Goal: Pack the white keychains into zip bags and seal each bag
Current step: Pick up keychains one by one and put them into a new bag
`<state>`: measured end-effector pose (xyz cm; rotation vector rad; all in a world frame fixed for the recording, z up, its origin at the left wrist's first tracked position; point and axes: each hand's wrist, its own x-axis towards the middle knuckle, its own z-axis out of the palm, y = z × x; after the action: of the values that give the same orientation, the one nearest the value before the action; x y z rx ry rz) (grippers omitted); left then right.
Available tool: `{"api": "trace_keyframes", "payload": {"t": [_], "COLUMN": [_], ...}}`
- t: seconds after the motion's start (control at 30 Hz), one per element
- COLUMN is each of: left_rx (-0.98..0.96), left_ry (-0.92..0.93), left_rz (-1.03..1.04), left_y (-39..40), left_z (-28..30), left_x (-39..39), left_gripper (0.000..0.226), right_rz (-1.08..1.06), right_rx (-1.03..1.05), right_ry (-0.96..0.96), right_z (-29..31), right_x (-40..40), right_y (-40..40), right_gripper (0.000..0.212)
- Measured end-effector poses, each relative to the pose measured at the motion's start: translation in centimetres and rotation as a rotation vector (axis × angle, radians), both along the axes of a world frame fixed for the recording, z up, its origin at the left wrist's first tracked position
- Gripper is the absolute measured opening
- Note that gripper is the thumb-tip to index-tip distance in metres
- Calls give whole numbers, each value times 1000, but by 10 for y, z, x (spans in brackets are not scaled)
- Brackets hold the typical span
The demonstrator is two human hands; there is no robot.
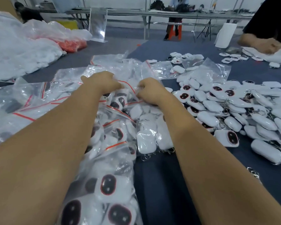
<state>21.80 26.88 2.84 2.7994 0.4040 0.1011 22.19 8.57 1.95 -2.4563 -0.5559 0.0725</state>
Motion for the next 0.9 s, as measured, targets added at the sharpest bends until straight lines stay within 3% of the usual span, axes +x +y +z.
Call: {"api": "trace_keyframes", "payload": {"t": [0.03, 0.13, 0.2, 0.3, 0.43, 0.53, 0.6, 0.63, 0.7, 0.73, 0.8, 0.87, 0.9], "left_rx": [38, 213, 242, 105, -143, -194, -110, -46, 88, 134, 229, 294, 236], "left_ry": [-46, -185, -275, -306, -216, -362, -435, -373, -90, 42, 163, 162, 155], "left_rz": [16, 31, -36, -149, -249, -174, -132, -159, -201, -184, -161, -187, -183], "left_y": [-1, -10, -16, -26, -43, -55, -71, -81, -102, -111, -122, -131, -137], "left_z": [0, 0, 1, 1, 11, 24, 32, 35, 35, 33, 29, 31, 35], "left_x": [-2, -9, -15, -26, -51, -63, -71, -74, -81, -86, -95, -107, -115], "left_gripper": [38, 37, 34, 26, 20, 20, 20, 18, 30, 40, 55, 61, 65], "right_rz": [-7, -54, -86, -162, -359, -451, -301, -199, -62, -33, -36, -122, -192], "right_rx": [46, 270, 390, 512, 770, 1014, 902, 715, 334, 246, 230, 421, 548], "right_ry": [-8, -21, -63, -110, -243, -284, -129, -40, 40, 48, -6, -80, -82], "right_z": [1, -1, 2, 6, 10, 20, 21, 18, 9, 6, 2, -2, -4], "right_x": [-5, -20, -31, -47, -78, -105, -121, -129, -141, -147, -162, -179, -186], "right_y": [-5, -24, -39, -61, -83, -88, -87, -86, -87, -89, -100, -118, -128], "right_gripper": [8, 34, 35, 32, 28, 17, 15, 15, 20, 23, 28, 28, 27]}}
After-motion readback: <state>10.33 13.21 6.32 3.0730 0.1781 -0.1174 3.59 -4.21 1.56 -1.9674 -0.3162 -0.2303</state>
